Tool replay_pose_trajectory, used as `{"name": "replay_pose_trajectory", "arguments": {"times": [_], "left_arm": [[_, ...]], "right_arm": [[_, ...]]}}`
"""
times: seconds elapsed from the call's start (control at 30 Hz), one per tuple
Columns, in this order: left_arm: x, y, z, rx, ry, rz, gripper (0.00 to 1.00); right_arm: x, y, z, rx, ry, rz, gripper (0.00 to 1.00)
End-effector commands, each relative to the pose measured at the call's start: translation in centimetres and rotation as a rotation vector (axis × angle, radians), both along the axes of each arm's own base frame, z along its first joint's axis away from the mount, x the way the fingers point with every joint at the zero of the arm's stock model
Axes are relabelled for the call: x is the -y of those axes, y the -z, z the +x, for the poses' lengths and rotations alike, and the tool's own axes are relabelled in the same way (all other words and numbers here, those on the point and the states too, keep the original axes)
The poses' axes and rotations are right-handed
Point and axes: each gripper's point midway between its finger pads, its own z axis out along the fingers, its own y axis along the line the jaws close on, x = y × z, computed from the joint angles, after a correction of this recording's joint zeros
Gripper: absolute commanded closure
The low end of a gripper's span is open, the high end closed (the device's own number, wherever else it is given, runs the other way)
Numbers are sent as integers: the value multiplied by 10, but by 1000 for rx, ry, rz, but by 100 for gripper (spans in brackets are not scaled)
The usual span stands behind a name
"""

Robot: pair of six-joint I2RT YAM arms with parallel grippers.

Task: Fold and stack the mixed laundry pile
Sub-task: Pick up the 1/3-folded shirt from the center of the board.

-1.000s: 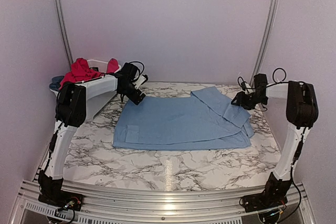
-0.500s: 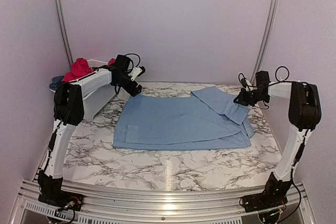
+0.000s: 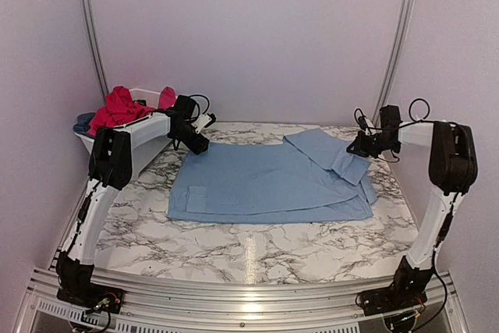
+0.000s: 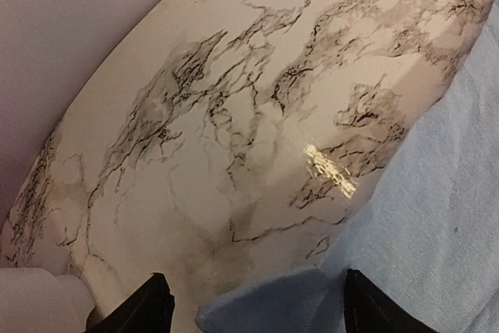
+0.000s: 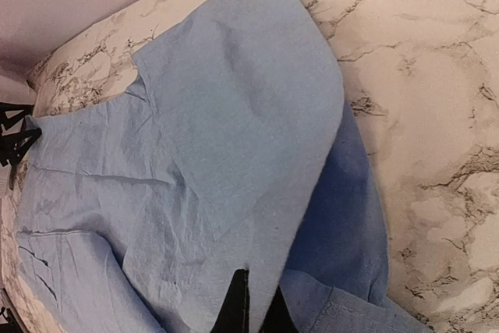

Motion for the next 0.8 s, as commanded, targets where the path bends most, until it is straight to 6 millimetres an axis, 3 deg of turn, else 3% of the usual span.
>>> {"name": "replay_pose_trajectory", "arguments": {"times": [0.0, 0.13, 0.3, 0.43, 0.57, 0.77], "left_arm": [[-1, 4, -6, -14, 26, 38, 29], [6, 4, -13, -33, 67, 15, 53], [10, -15, -16, -20, 78, -18, 100], [14, -44, -18, 17, 80, -60, 100], [11, -76, -20, 81, 58, -92, 100], [9, -118, -35, 155, 75, -136, 100]], "right_arm": [[-3, -18, 5, 51, -4, 12, 100], [-5, -22, 5, 60, -11, 31, 100], [-11, -48, 5, 115, -21, 71, 100], [-16, -88, 4, 189, -33, 110, 100], [-20, -142, -3, 295, -33, 138, 100], [-23, -201, -26, 391, -32, 163, 100]]}}
